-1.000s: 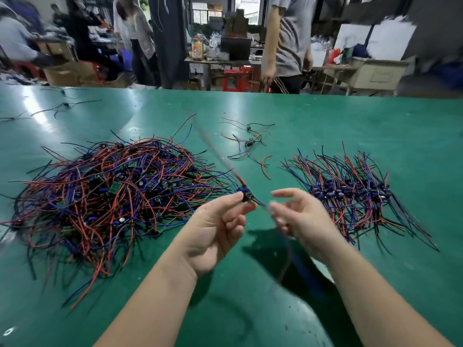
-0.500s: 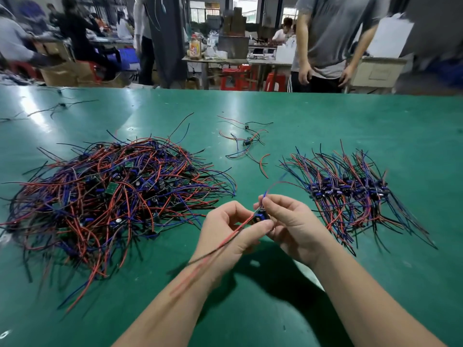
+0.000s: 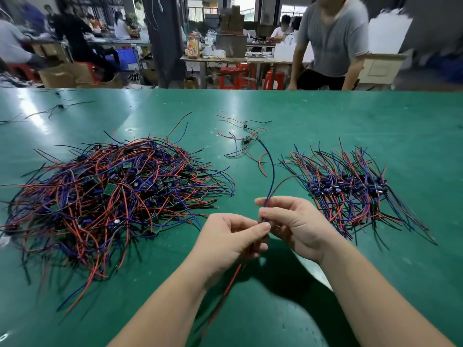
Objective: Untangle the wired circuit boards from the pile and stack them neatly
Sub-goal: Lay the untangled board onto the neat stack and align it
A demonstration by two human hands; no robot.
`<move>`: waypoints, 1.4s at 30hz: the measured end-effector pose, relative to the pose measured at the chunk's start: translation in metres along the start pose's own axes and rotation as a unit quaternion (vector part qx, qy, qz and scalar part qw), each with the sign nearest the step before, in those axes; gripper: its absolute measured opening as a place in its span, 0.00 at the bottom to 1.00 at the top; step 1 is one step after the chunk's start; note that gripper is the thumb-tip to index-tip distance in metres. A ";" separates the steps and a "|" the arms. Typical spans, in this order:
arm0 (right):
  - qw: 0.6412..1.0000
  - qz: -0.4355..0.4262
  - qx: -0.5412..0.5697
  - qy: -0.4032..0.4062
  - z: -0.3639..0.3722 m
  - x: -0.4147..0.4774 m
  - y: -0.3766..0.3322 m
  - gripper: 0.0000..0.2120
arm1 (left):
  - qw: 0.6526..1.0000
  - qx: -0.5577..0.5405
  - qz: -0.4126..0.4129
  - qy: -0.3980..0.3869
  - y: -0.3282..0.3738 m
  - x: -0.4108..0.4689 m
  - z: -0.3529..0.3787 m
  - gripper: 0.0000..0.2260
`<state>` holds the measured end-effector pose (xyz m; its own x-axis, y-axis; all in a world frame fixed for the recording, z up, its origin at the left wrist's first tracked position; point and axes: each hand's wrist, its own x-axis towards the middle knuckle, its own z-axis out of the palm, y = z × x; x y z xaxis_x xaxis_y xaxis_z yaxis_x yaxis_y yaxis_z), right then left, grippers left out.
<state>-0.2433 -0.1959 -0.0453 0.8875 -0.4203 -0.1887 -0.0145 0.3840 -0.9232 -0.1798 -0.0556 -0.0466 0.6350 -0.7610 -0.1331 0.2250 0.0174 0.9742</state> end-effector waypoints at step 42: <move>0.844 -0.208 -0.293 0.398 -0.098 0.012 -0.083 0.09 | 0.890 0.376 0.161 0.203 -0.011 0.020 -0.030 0.10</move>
<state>-0.2762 -0.3133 -0.0035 0.2851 -0.9273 0.2425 -0.2107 -0.3074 -0.9280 -0.1476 -0.0519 -0.0659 0.8259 -0.4957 0.2687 -0.4781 -0.3630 0.7998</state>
